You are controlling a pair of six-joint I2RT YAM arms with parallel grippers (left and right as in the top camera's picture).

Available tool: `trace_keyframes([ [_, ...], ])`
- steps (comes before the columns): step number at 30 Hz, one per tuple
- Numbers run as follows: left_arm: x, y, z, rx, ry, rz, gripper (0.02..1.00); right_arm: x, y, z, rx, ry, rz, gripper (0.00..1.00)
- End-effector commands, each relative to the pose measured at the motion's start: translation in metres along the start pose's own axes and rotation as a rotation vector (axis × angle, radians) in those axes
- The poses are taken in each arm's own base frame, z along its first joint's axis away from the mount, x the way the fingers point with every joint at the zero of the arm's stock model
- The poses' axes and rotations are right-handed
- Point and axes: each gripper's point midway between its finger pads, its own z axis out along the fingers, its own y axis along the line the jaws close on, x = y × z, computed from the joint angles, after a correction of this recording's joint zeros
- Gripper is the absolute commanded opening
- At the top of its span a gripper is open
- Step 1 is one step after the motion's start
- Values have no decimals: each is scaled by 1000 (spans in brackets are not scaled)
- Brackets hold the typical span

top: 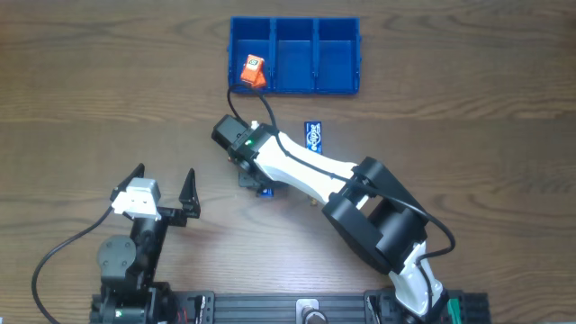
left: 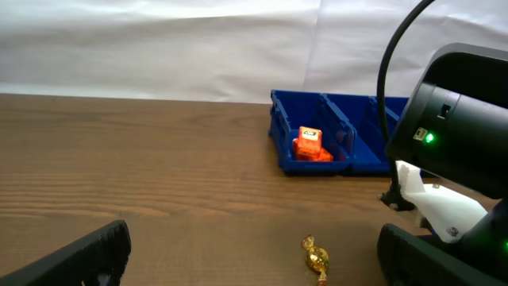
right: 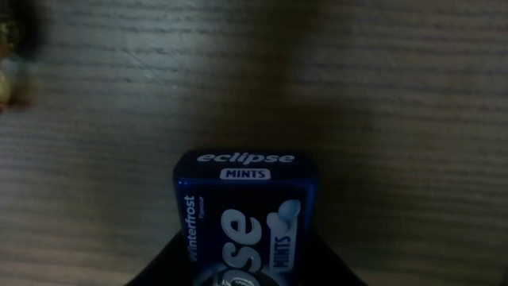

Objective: Sort Candies Into Trays

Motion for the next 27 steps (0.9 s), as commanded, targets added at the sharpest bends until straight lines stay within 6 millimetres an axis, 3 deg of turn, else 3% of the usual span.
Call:
trace_keyframes([
  [1,16,-1,1,10,48,-1,998,-3,1,5,18,-6,-1,222],
  [4,16,-1,1,10,47,-1,998,-15,6,-12,11,-43,-34,205],
  [7,16,-1,1,10,47,-1,998,-43,4,-51,29,-149,-52,198],
  [13,16,-1,1,10,47,-1,998,-124,-20,-138,35,-371,-26,194],
  [18,16,-1,1,10,47,-1,996,-199,-64,-193,109,-617,56,176],
  [21,16,-1,1,10,48,-1,998,-230,-81,-205,148,-718,48,176],
  [27,16,-1,1,10,48,-1,996,-269,-93,-172,184,-755,33,183],
])
